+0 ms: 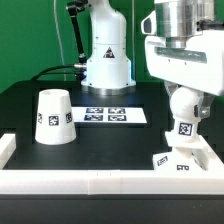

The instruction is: Assemble lamp

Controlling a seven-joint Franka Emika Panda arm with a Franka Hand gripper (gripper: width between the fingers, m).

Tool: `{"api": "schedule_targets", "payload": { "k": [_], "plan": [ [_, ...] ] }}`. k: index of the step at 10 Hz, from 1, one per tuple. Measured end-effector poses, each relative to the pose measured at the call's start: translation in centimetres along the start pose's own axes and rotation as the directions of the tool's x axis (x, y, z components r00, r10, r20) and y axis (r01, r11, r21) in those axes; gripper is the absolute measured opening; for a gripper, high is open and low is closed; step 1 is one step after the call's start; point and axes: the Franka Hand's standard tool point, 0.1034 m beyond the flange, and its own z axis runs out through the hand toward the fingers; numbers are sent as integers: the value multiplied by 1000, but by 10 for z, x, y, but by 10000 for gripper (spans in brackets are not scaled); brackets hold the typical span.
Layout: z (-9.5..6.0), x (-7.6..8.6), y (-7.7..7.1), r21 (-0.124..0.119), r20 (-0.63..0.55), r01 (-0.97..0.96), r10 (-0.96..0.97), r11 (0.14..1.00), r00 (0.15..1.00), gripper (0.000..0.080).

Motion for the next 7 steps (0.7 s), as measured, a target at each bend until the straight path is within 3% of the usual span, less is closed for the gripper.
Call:
{"api": "schedule_targets", "payload": {
  "k": [4,6,7],
  "plan": [
    [0,-2,0,3,13,-142,142,990,990,579],
    [1,-3,1,2,13,-132,132,991,991,688],
    [1,-3,1,2,13,-128,128,992,992,688]
  ]
}}
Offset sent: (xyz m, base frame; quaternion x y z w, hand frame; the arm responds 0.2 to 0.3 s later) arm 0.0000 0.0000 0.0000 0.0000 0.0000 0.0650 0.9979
